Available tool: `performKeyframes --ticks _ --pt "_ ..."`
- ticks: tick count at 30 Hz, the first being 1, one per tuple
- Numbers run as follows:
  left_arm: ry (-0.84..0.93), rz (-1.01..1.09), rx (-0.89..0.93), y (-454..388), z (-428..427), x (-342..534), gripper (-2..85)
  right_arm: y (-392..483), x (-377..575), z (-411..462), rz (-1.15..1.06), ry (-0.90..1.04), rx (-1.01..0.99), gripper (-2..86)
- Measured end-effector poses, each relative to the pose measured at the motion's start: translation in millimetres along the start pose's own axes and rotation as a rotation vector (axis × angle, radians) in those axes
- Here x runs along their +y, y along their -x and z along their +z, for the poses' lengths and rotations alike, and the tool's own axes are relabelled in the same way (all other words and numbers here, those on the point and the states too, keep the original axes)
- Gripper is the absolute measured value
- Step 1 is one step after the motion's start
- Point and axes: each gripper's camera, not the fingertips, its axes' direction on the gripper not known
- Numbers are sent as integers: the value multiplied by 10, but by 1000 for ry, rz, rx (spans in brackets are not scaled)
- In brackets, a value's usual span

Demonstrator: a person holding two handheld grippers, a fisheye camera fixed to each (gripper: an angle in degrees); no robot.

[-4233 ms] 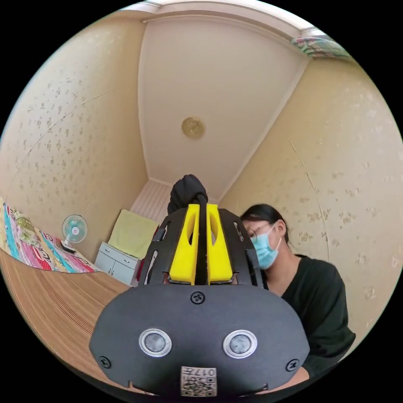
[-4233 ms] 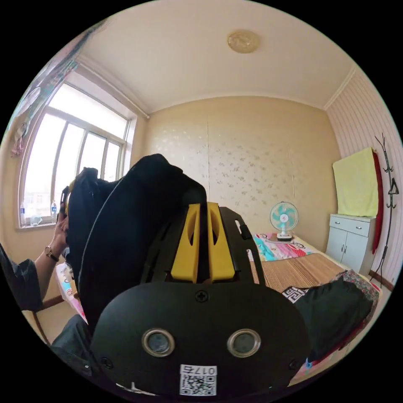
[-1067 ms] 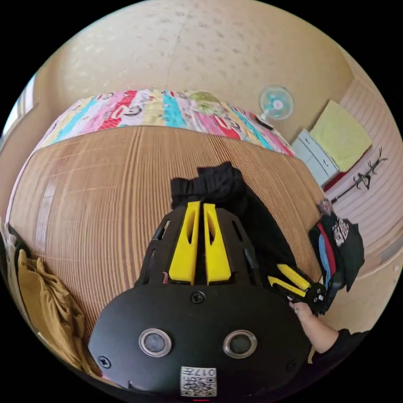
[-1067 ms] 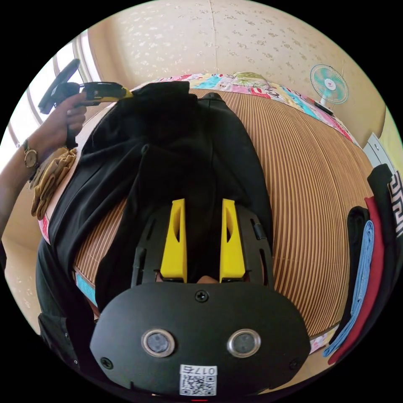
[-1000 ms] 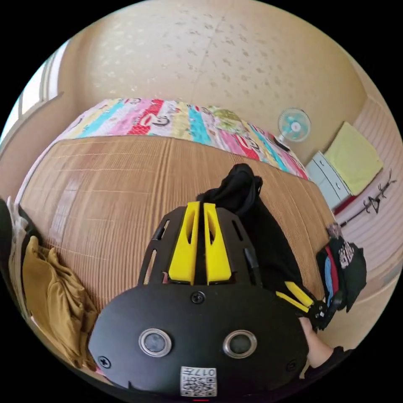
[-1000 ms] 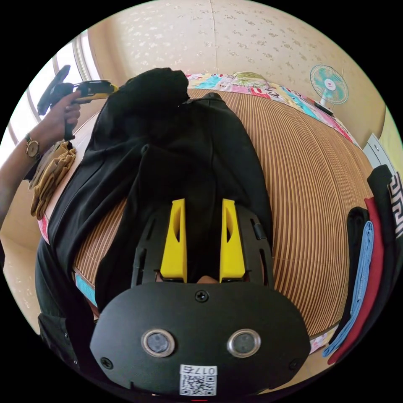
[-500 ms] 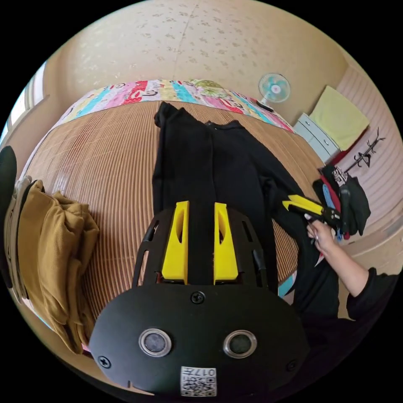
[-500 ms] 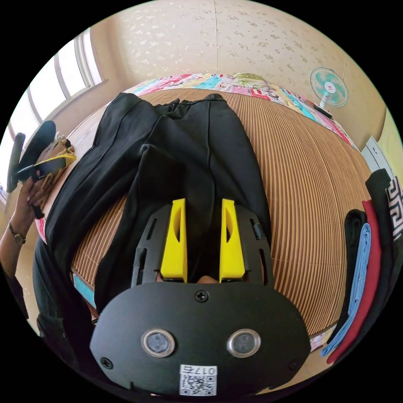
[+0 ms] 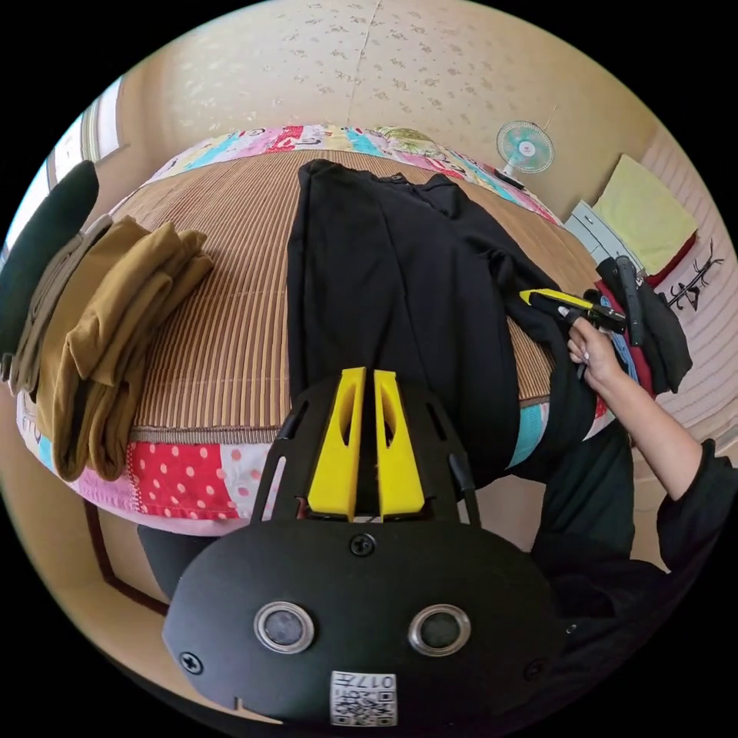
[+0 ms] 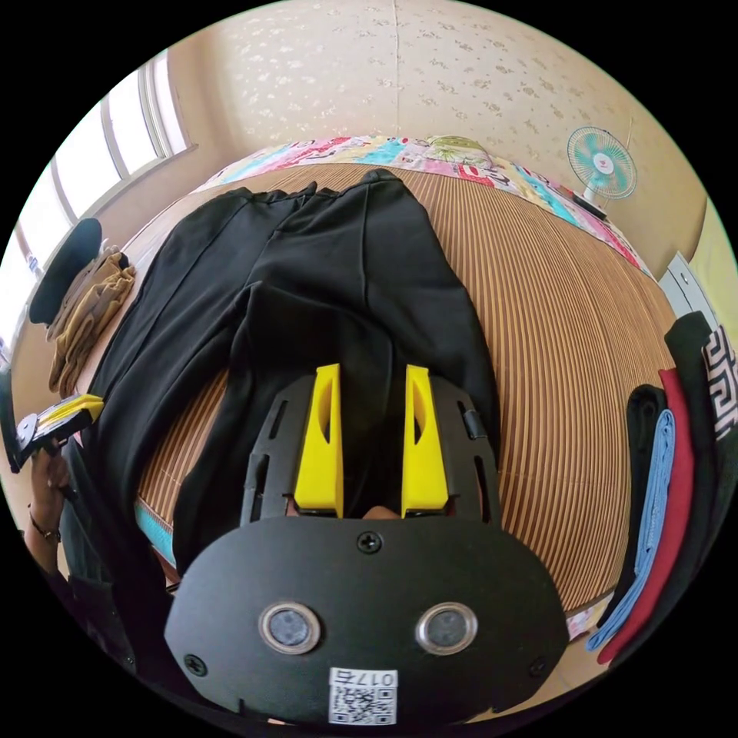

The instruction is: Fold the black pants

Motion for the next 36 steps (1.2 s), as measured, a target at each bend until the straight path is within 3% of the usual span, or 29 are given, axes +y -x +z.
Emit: performKeyframes --ticks 11,15,19,25,28,30,34,36 --pt "-25 -57 49 307 -51 124 9 -6 33 -287 48 47 -30 119" --pt "-28 -118 131 506 -68 166 12 -157 259 -478 143 23 -298 102" --pt "-2 -89 93 508 -168 77 31 -496 422 -532 220 50 -557 79" --pt "-157 21 44 320 -430 -560 51 -462 -3 -989 160 -62 -337 82" --pt "-30 44 -32 267 42 -1100 60 -320 -379 -729 141 -8 -266 85" --pt "92 116 -125 170 562 -1339 67 -206 -562 -232 143 181 -191 85" --pt "64 267 -301 -133 887 -1583 52 93 -666 33 95 126 -7 81" --pt "82 287 -303 -115 956 -1746 48 143 -725 116 84 106 24 80"
